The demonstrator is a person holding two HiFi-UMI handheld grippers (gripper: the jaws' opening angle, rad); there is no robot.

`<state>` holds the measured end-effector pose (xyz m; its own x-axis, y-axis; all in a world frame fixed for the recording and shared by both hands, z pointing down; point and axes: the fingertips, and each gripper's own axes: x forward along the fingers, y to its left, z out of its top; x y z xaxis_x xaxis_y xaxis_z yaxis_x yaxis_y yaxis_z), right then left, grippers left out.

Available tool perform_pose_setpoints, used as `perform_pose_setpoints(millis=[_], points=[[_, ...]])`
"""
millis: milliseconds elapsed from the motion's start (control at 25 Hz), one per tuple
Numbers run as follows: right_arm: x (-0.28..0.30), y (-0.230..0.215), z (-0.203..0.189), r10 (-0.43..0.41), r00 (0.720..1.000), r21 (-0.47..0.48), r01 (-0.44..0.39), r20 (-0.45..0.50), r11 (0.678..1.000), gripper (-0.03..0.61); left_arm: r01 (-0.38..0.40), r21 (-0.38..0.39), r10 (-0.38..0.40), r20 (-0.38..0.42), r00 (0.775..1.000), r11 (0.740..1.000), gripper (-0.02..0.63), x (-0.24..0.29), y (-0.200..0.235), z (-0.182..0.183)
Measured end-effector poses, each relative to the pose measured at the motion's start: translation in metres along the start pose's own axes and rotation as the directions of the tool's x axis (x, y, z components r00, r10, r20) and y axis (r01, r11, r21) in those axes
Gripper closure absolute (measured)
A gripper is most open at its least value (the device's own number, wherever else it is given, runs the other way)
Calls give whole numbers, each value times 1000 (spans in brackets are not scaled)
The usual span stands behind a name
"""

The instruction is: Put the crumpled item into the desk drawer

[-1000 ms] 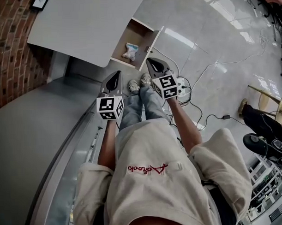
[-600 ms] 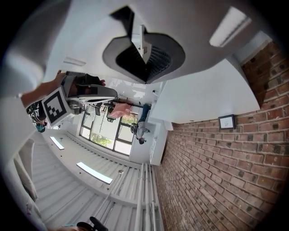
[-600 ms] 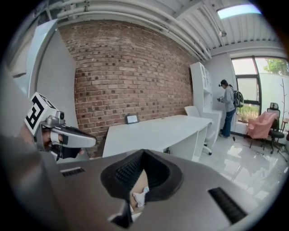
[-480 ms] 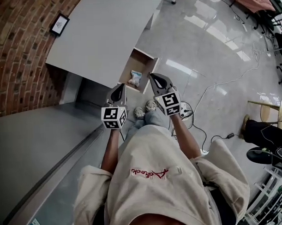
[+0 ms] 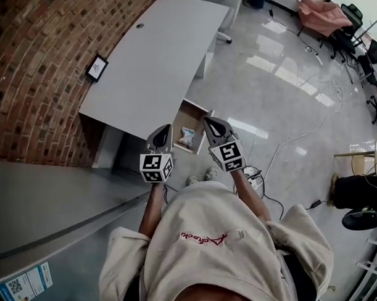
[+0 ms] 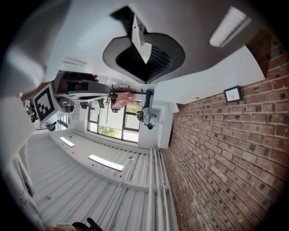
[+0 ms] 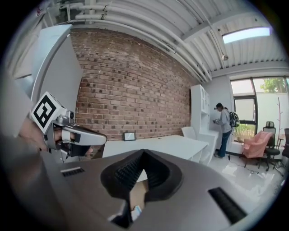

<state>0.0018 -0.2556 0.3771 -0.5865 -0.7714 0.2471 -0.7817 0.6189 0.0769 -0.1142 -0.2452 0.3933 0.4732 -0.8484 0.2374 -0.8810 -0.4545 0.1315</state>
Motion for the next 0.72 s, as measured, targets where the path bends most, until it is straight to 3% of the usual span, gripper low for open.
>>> perform_pose_setpoints(millis=[320, 720], points=[[-6, -12, 34, -26, 997, -35, 29, 67, 999, 568, 24, 47, -27, 66, 997, 999, 604, 8, -4, 36], [-12, -30, 43, -64, 993, -40, 68, 101, 997, 568, 22, 68, -29, 108, 994, 997, 604, 13, -5, 54]])
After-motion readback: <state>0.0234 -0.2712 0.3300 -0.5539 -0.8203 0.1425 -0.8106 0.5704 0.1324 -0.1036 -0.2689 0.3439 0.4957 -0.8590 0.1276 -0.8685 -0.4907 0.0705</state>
